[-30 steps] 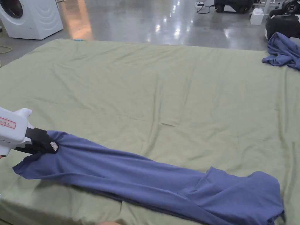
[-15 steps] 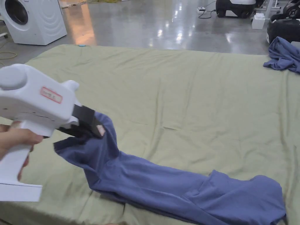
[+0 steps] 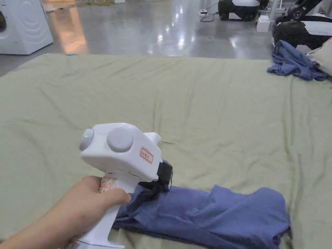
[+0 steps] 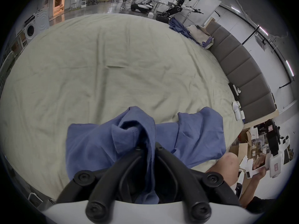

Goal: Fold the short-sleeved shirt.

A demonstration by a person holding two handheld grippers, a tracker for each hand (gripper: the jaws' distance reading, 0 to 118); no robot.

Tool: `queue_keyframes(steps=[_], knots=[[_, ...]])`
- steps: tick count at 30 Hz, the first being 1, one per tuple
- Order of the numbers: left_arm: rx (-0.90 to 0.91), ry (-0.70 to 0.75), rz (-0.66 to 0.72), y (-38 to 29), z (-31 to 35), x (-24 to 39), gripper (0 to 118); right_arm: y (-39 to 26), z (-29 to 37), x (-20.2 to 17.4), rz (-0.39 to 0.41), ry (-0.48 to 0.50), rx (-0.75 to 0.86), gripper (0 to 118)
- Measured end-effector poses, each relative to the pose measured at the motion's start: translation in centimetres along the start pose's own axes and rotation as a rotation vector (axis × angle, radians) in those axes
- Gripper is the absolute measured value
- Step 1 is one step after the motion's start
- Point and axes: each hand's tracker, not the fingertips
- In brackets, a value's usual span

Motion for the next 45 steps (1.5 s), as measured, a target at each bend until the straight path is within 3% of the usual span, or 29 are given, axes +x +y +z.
queue_keyframes(steps=[1,3,5,9,13,14,15,16,17,21,24,32,34,37,40,42,45], knots=[[-0.010,0.001,0.001,-0.1,-0.5,-0.2,9,-0.1,-0.1,0.0,-0.003,-0.002,-0.001,2],[-0.022,-0.038,0.022,-0.4,-1.0,-0.7,29,-0.2,-0.2,0.1,-0.006,-0.001,-0.009,2],[0.018,-0.124,0.070,-0.7,-0.2,-1.2,77,-0.4,-0.4,0.0,-0.006,0.002,-0.015,2],[0.308,-0.182,-0.019,-1.0,5.1,-1.3,82,-0.3,-0.4,-0.6,0.010,0.015,-0.018,2],[0.327,0.069,0.035,-2.3,5.3,-0.1,78,0.0,-0.3,-1.0,0.019,0.027,-0.013,2],[0.279,0.099,0.036,-2.5,4.3,0.2,68,0.2,-0.3,-1.0,0.019,0.034,-0.012,2],[0.267,0.090,0.060,-2.8,3.0,-0.3,50,0.3,-0.2,-1.2,0.019,0.034,-0.008,2],[0.280,0.063,0.110,-3.5,2.3,-0.3,21,0.4,-0.2,-1.3,0.020,0.033,-0.004,2],[0.273,0.044,0.141,-3.9,1.4,-0.3,10,0.6,0.0,-1.3,0.023,0.035,0.001,2],[0.168,-0.017,0.142,-4.9,-2.2,0.8,10,0.9,0.1,-1.3,0.026,0.046,0.011,2],[0.085,0.031,0.113,-5.2,-4.8,1.8,10,0.9,0.0,-1.3,0.035,0.041,0.006,2],[0.089,0.031,0.107,-5.6,-5.5,2.1,9,0.3,-0.4,-1.4,0.026,0.047,-0.017,2],[0.188,-0.044,0.106,-5.7,-3.1,1.7,9,0.3,-0.6,-1.6,0.031,0.050,-0.022,2],[0.445,-0.037,0.021,-6.8,3.6,1.0,9,0.5,-0.7,-1.4,0.024,0.061,-0.010,2],[0.785,0.093,-0.157,-10.6,11.0,-0.2,9,1.3,-0.2,-1.3,0.016,0.052,0.042,2],[0.982,0.126,-0.156,-14.5,14.0,-1.8,9,1.2,0.4,-1.1,0.001,0.016,0.109,2],[1.015,0.245,-0.115,-18.5,15.1,-3.6,9,-0.3,1.0,-0.7,-0.047,-0.022,0.140,2]])
